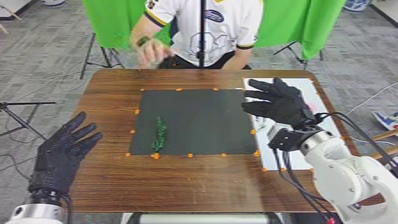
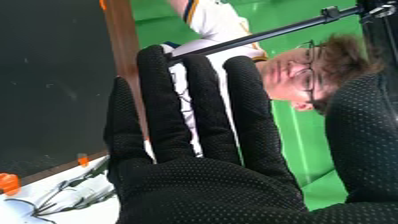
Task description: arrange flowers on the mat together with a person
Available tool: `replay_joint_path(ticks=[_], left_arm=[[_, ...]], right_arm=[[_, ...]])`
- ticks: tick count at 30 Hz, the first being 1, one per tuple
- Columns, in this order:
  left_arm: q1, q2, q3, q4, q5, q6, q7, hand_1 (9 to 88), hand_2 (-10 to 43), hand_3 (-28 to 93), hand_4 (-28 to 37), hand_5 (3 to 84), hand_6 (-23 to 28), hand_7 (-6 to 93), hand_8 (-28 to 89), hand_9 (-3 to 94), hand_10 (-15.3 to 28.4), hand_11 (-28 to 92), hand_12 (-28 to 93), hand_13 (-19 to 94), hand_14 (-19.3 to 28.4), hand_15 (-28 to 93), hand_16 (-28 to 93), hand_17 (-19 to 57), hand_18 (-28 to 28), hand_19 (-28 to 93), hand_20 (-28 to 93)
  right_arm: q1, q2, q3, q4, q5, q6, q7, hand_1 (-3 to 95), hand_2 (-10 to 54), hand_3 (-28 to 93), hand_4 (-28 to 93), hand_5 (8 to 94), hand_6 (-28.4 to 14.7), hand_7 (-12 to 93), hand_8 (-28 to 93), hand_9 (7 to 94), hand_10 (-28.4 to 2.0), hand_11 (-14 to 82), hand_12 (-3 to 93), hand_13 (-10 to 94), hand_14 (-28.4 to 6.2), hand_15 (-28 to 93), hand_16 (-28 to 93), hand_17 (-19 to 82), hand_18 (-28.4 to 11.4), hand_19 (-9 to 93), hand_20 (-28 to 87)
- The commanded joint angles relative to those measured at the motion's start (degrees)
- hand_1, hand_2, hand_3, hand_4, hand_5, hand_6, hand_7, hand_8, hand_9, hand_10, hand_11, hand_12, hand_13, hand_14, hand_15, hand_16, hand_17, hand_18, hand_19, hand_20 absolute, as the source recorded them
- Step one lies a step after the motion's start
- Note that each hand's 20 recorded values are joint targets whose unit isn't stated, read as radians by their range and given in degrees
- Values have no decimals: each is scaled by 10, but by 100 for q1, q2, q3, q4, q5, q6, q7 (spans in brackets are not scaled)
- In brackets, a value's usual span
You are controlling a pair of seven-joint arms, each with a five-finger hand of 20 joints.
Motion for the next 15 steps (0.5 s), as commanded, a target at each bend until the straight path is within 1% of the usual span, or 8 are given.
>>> replay_joint_path(ticks=[1,2,4,7,9,10,14,15], left_arm=[[70,-26,27,15,-18,34,-24,218,88,751,-255,325,64,108,-87,303,156,212,106,199,218,468,-69,-97,172,377,145],[88,-28,19,6,-25,18,-11,218,88,752,-255,326,64,108,-87,303,156,212,106,199,218,468,-69,-97,172,377,145],[70,-55,18,6,18,23,-51,218,89,751,-256,326,65,108,-87,303,156,212,106,199,218,469,-69,-97,172,378,145],[121,-59,-18,-15,5,34,-16,218,88,752,-255,325,64,108,-87,302,156,212,106,199,219,469,-69,-97,172,377,145],[110,-80,-25,-13,27,10,-30,217,89,752,-255,325,65,108,-87,302,156,211,106,199,219,469,-69,-97,172,377,145],[131,-70,-27,-19,14,16,3,217,89,752,-255,326,65,107,-87,302,156,211,106,199,219,469,-69,-97,172,377,145],[169,-72,-44,-30,20,16,31,217,89,752,-255,326,65,107,-87,303,156,211,105,199,219,469,-69,-98,172,378,145],[178,-78,-49,-33,28,18,33,217,89,752,-255,326,65,107,-87,303,156,211,105,199,219,469,-69,-98,172,377,145]], right_arm=[[-59,63,72,-153,-246,184,26,196,88,715,-257,504,-1,132,-124,491,-158,113,128,394,-211,347,114,44,-246,508,103],[-87,73,93,-196,-438,236,83,197,88,714,-257,504,-2,131,-124,490,-159,113,128,394,-212,348,114,47,-251,513,105],[-186,90,188,-301,-710,326,205,199,87,717,-256,503,-3,131,-124,491,-158,113,128,397,-212,352,114,56,-258,524,107],[-291,65,338,-473,-1246,416,543,204,81,716,-253,501,-4,130,-123,494,-159,115,128,414,-213,360,113,85,-273,550,114],[-383,59,458,-614,-1790,465,897,219,73,709,-247,501,-6,130,-122,506,-161,122,129,436,-215,368,109,110,-280,575,113],[-417,38,518,-677,-2075,456,1119,226,70,705,-243,504,-10,131,-122,520,-166,129,129,454,-215,380,108,128,-282,593,111],[-521,-12,700,-941,-3062,402,1977,257,50,696,-234,529,-29,136,-121,572,-188,168,140,520,-211,445,102,204,-283,667,95],[-104,82,299,-948,-3432,687,2430,268,44,693,-228,533,-34,131,-116,582,-193,178,138,534,-211,459,92,226,-284,695,70]])
